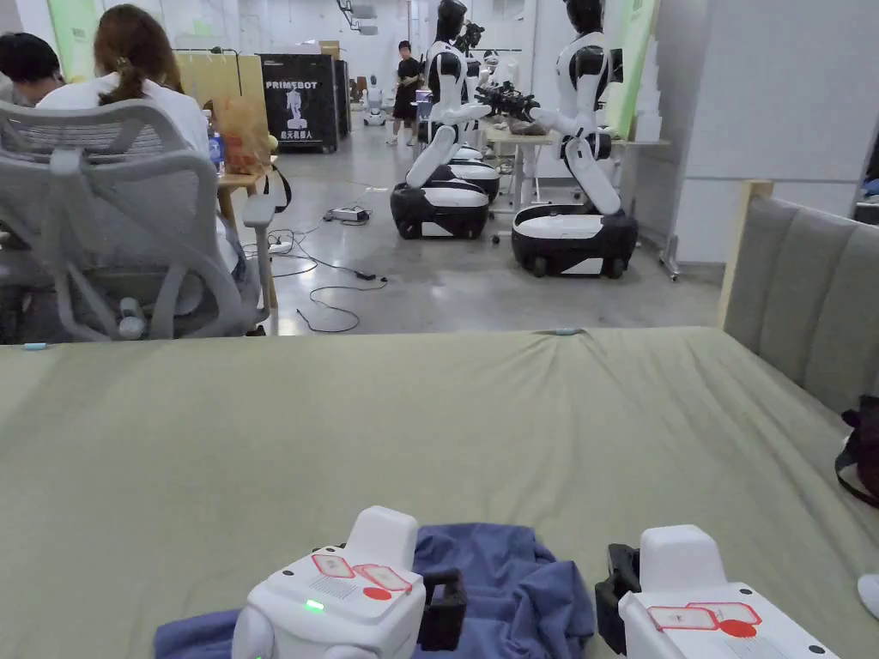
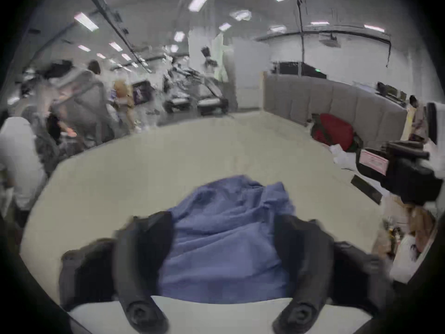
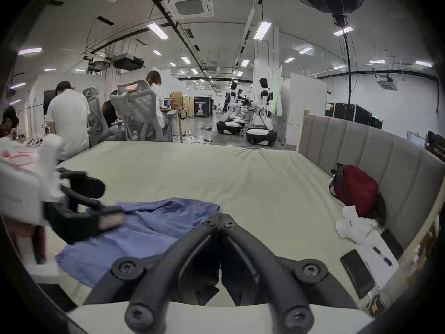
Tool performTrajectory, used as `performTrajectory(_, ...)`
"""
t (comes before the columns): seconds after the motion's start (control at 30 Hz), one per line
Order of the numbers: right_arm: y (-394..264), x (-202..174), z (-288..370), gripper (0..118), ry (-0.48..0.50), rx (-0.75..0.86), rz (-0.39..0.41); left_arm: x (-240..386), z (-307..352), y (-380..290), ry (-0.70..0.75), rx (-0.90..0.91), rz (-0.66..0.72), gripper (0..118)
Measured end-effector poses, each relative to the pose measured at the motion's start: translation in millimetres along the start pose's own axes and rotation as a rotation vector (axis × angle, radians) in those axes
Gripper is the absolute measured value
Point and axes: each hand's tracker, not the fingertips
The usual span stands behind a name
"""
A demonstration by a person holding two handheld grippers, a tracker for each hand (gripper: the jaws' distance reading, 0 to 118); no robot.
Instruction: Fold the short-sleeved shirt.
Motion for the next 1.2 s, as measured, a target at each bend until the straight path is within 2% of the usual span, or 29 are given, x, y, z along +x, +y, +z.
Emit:
performTrajectory(0.03, 0.0, -5.6, 0.7, 1, 0.009, 0.0, 0.004, -2.7, 17.0, -10.3, 0.041, 0.016, 0.008, 15)
performTrajectory(0.07, 0.0, -10.2, 0.5, 1, 0.016, 0.0, 0.007, -4.2, 27.8, -18.7, 0.075, 0.03, 0.021, 0)
performTrajectory(0.1, 0.3, -15.8, 0.2, 1, 0.028, 0.0, 0.012, -12.6, 39.8, -25.1, 0.123, 0.04, 0.036, 0)
performTrajectory(0.2, 0.1, -28.9, 0.6, 1, 0.055, 0.002, 0.019, -24.4, 68.2, -35.4, 0.1, 0.013, 0.084, 0)
performTrajectory(0.27, -0.6, -35.5, -1.0, 1, 0.073, -0.001, 0.029, -51.3, 69.5, -35.8, 0.115, 0.021, 0.106, 0)
performTrajectory(0.4, -4.8, -40.3, -6.6, 1, 0.096, -0.006, 0.031, -126.0, 69.1, -14.1, 0.111, -0.028, 0.257, 0)
performTrajectory(0.53, -7.6, -38.5, -18.1, 1, 0.102, -0.02, 0.023, -193.9, 17.9, 6.6, 0.134, -0.212, 0.254, 0)
performTrajectory(0.7, -11.1, -29.4, -30.5, 1, 0.094, -0.03, 0.008, -238.0, -64.2, -7.2, 0.079, -0.484, 0.416, 0)
performTrajectory(0.73, -12.0, -27.1, -32.6, 1, 0.091, -0.033, 0.004, -239.2, -75.1, -11.1, 0.072, -0.509, 0.44, 11)
performTrajectory(0.77, -13.4, -24.4, -35.6, 1, 0.084, -0.038, 0.0, -241.7, -91.5, -19.4, 0.058, -0.557, 0.459, 41)
performTrajectory(0.83, -16.7, -19.0, -41.2, 1, 0.073, -0.048, -0.002, -240.8, -114.6, -31.3, 0.082, -0.607, 0.516, 112)
performTrajectory(0.87, -18.5, -16.3, -43.5, 1, 0.067, -0.056, 0.0, -238.9, -123.4, -35.3, 0.098, -0.612, 0.507, 118)
performTrajectory(0.9, -20.9, -13.2, -45.6, 1, 0.06, -0.063, 0.002, -246.0, -140.7, -42.6, 0.113, -0.605, 0.486, 114)
performTrajectory(1.0, -26.9, -2.7, -50.4, 1, 0.038, -0.084, -0.001, -240.0, -164.7, -55.2, 0.141, -0.66, 0.403, 82)
performTrajectory(1.03, -28.5, 1.0, -51.0, 1, 0.031, -0.09, -0.002, -235.3, -167.9, -58.1, 0.125, -0.683, 0.368, 79)
performTrajectory(1.07, -29.9, 5.5, -50.9, 1, 0.019, -0.096, -0.002, -228.3, -166.1, -57.5, 0.143, -0.691, 0.269, 76)
performTrajectory(1.1, -30.6, 10.9, -51.3, 1, 0.006, -0.101, -0.003, -224.5, -163.7, -50.6, 0.141, -0.684, 0.23, 65)
performTrajectory(1.13, -31.3, 18.3, -52.7, 1, -0.01, -0.107, -0.006, -222.1, -159.0, -42.7, 0.122, -0.678, 0.237, 32)
performTrajectory(1.17, -31.6, 26.3, -55.3, 1, -0.025, -0.114, -0.012, -199.7, -126.3, -36.4, 0.114, -0.652, 0.211, 2)
performTrajectory(1.2, -32.2, 34.3, -58.6, 1, -0.037, -0.117, -0.016, -195.0, -116.4, -32.9, 0.1, -0.615, 0.209, 2)
